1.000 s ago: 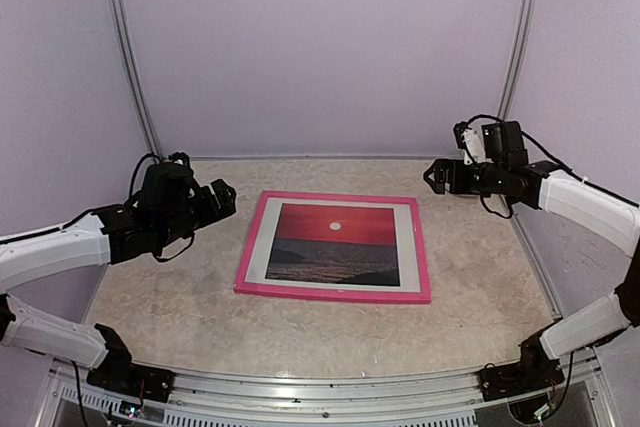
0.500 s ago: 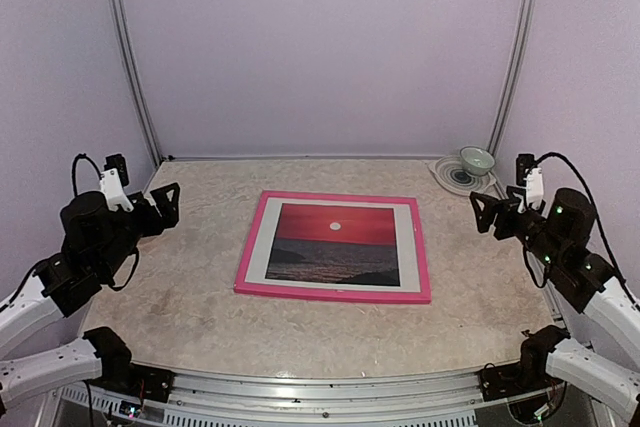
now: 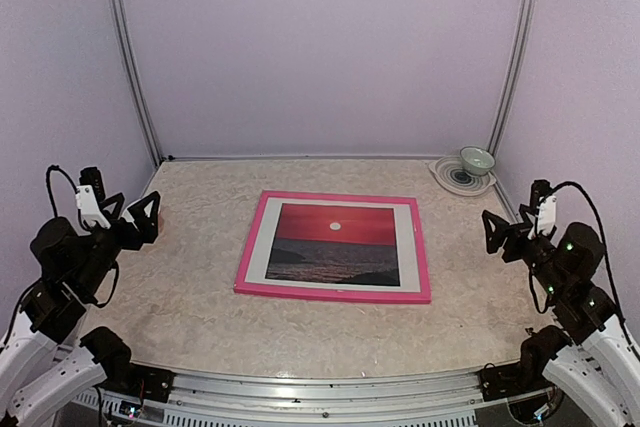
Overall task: Put the photo into the frame
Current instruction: Reset both arms
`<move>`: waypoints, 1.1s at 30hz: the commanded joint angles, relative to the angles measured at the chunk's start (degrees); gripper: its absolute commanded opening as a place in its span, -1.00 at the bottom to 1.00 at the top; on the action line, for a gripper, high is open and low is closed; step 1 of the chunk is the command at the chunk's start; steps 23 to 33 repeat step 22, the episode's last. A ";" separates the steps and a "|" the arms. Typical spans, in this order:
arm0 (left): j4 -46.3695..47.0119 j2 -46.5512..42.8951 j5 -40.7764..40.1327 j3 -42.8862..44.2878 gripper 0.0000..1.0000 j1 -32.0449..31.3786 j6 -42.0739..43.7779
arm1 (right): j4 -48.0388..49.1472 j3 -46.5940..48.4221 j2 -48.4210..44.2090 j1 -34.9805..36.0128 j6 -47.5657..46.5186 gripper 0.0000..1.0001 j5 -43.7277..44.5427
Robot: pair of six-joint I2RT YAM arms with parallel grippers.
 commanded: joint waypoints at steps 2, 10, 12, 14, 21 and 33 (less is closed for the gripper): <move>1.39 -0.03 3.48 -0.77 0.98 0.50 1.77 | -0.93 -0.44 -6.02 -0.15 0.72 0.98 5.43; 2.33 -0.28 3.89 -1.05 0.98 0.59 0.48 | -1.78 -1.44 -13.43 -0.19 0.71 0.98 5.09; 2.30 -0.81 3.73 -1.22 0.98 0.59 0.00 | -1.72 -1.33 -12.87 -0.22 0.87 0.98 5.19; 2.36 -1.05 3.71 -1.46 0.98 0.61 -0.30 | -1.79 -0.99 -11.68 -0.15 0.94 0.98 5.15; 2.12 0.86 3.55 -1.17 0.98 0.68 -0.18 | -1.45 -0.50 -8.39 -0.19 1.32 0.98 5.33; 2.20 0.95 3.54 -1.23 0.98 0.68 -0.21 | -1.37 -0.42 -7.91 -0.14 1.17 0.98 5.09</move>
